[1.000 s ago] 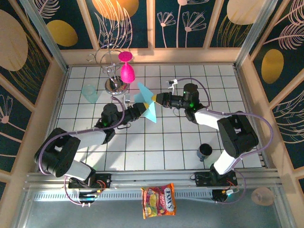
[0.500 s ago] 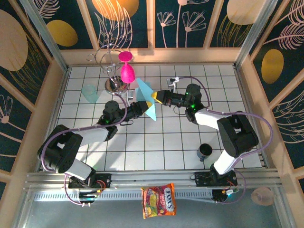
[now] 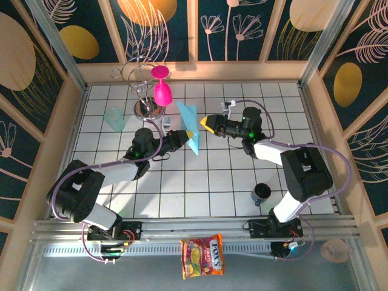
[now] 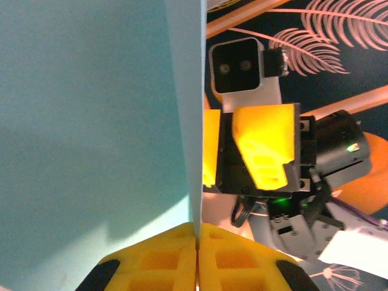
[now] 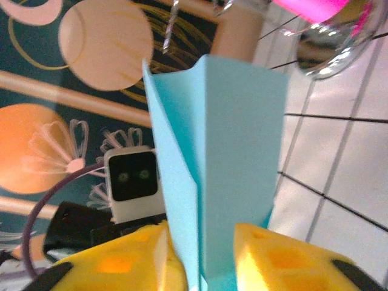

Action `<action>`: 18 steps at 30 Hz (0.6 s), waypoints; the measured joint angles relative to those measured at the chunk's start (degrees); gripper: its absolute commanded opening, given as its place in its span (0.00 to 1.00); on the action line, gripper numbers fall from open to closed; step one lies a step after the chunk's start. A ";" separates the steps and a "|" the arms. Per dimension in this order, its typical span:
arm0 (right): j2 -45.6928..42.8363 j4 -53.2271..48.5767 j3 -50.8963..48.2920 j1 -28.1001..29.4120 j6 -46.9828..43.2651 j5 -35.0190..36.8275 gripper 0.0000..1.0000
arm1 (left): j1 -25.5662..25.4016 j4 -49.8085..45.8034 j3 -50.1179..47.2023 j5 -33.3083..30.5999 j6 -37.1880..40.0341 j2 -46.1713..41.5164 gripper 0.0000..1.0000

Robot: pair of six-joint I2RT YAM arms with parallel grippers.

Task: Fold a paper plane with a square sheet of paper (pick it up from the middle)
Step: Turn over the paper at the center of the table.

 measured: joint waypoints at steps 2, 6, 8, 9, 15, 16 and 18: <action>-2.34 -5.49 -0.13 -1.46 -3.45 2.34 0.44 | 0.00 -5.20 0.98 -1.77 2.71 -0.81 0.10; -8.04 -16.37 -0.17 -3.96 -10.82 8.79 0.45 | -0.07 -19.80 6.08 -7.28 10.27 -1.97 0.10; -10.45 -20.92 -0.15 -4.55 -13.97 12.46 0.44 | -0.52 -28.92 10.45 -11.63 14.97 -2.01 0.10; -11.61 -23.43 -0.15 -4.72 -15.45 14.64 0.44 | -0.96 -34.36 13.35 -14.86 17.73 -2.01 0.11; -17.05 -32.57 -0.74 -5.16 -21.05 25.88 0.45 | -5.51 -57.61 29.59 -34.67 28.94 1.40 0.10; -18.10 -33.31 -1.20 -5.38 -21.42 27.52 0.44 | -6.51 -61.16 32.44 -39.01 30.14 3.17 0.10; -19.82 -34.64 -2.05 -5.92 -22.12 30.12 0.45 | -8.15 -66.69 36.76 -46.12 31.54 6.95 0.10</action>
